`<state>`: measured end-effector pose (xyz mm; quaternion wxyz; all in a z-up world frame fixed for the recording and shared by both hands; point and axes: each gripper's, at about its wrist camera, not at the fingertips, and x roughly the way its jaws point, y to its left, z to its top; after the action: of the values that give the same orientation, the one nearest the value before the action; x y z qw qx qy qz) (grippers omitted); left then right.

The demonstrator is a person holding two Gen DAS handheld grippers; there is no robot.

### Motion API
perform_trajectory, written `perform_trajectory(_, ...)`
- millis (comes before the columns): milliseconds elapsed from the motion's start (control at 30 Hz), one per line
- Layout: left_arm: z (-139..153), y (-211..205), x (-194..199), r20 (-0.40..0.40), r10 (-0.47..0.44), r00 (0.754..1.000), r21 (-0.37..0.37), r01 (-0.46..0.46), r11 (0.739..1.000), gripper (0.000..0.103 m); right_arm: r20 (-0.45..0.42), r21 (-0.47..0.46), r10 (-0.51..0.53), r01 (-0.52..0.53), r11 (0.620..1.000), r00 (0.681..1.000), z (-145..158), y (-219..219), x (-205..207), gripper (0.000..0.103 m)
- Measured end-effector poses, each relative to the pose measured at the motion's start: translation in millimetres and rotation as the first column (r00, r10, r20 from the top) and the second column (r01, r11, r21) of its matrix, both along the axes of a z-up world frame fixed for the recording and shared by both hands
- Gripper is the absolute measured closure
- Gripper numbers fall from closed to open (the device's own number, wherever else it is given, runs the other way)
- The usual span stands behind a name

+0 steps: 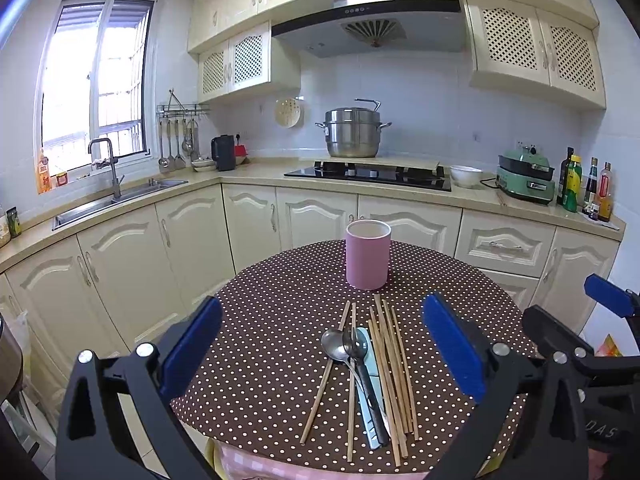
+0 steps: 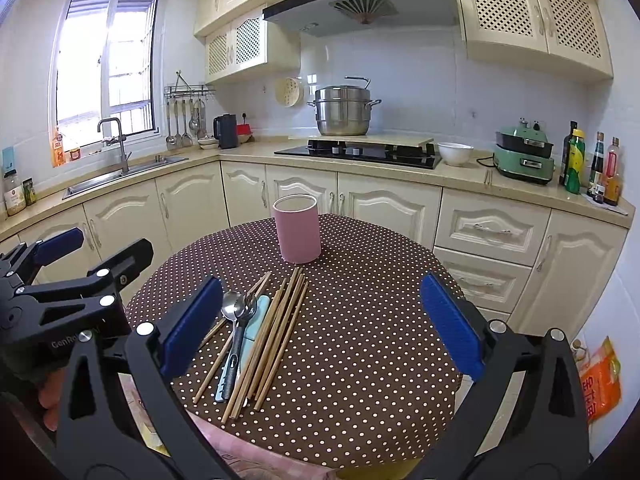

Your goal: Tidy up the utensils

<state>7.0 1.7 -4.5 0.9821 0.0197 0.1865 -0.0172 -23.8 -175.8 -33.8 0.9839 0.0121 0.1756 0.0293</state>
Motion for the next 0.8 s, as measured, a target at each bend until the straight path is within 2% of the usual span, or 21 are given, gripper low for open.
perform_trajectory(800, -4.0, 3.4, 5.6, -0.011, 0.000, 1.000, -0.003, 0.000, 1.000, 0.005, -0.032, 0.007, 0.002, -0.002, 1.000, 0.999, 3.1, 0.1, 8.2, 0.006)
